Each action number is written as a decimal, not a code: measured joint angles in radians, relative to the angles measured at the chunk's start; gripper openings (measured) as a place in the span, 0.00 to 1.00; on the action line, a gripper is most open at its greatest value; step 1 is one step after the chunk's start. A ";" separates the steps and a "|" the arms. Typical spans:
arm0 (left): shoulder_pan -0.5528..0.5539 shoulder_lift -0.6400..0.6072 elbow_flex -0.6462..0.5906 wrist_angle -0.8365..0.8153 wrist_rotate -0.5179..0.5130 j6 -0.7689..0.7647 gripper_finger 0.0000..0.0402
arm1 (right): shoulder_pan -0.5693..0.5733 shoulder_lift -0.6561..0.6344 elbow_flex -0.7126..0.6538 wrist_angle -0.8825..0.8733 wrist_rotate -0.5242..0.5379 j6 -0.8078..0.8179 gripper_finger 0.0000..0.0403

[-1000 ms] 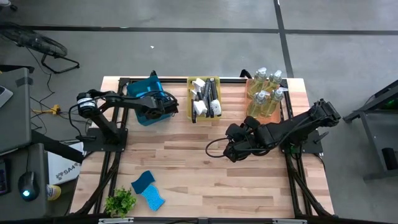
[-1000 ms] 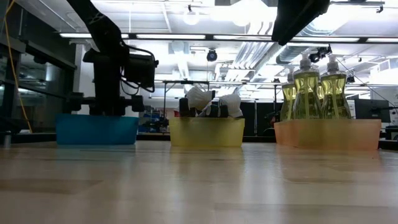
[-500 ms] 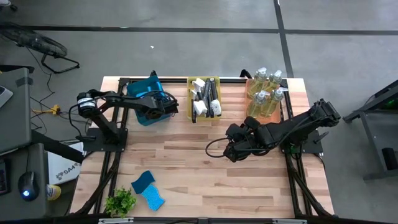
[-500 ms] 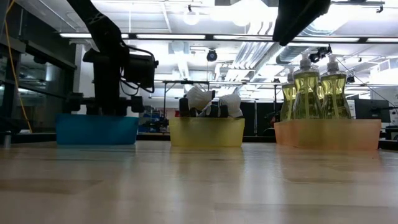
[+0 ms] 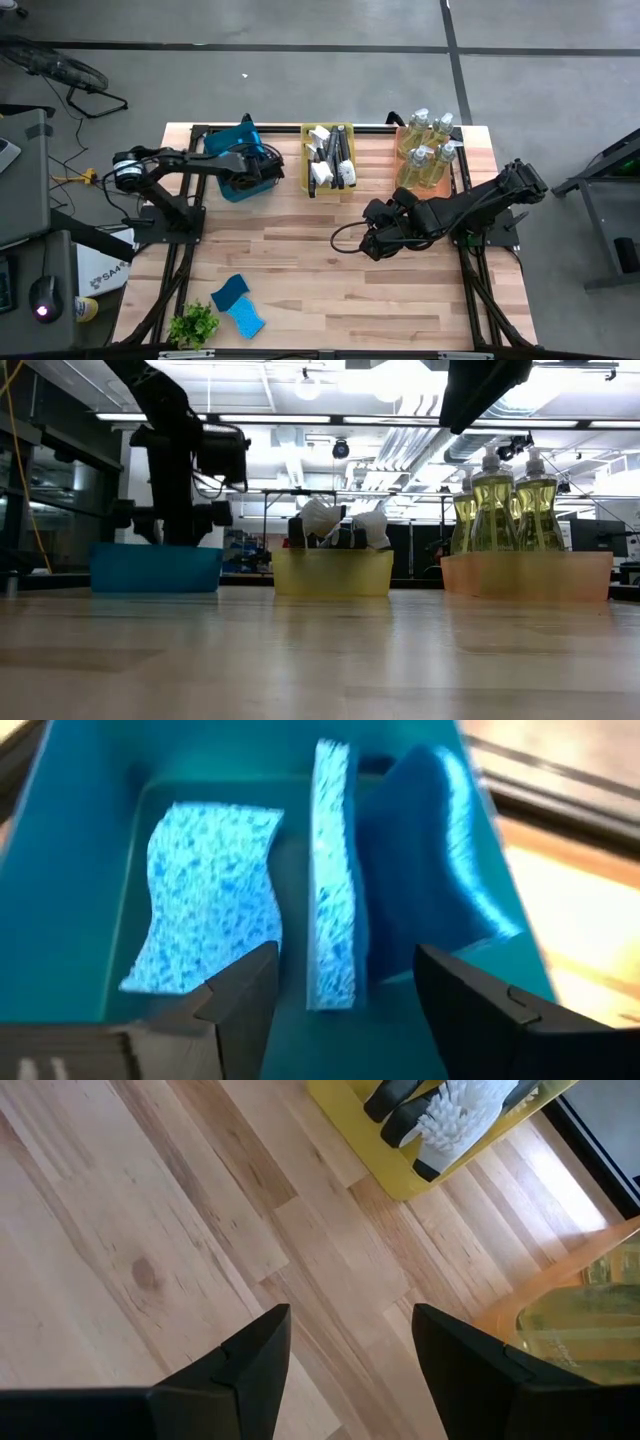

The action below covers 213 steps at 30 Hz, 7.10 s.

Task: Pick & Place Kitchen Sink Supplies
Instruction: Put the blue dishwashing sponge into the blue bin

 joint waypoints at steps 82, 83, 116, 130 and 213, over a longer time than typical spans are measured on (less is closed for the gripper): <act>-0.971 -0.071 0.000 -0.115 0.917 0.078 0.57 | 0.276 0.000 0.000 0.023 0.080 0.087 0.51; -0.971 -0.073 0.000 -0.112 0.917 0.078 0.57 | 0.276 0.000 0.000 0.023 0.080 0.087 0.51; -0.971 -0.073 -0.064 -0.007 0.901 0.103 0.36 | 0.276 0.000 0.000 0.026 0.079 0.091 0.51; -0.971 -0.077 -0.139 0.100 0.897 0.067 0.33 | 0.276 0.000 0.000 0.027 0.078 0.090 0.51; -0.968 -0.090 0.375 0.639 -0.381 0.751 0.00 | 0.220 0.081 0.000 0.727 0.296 -0.200 0.51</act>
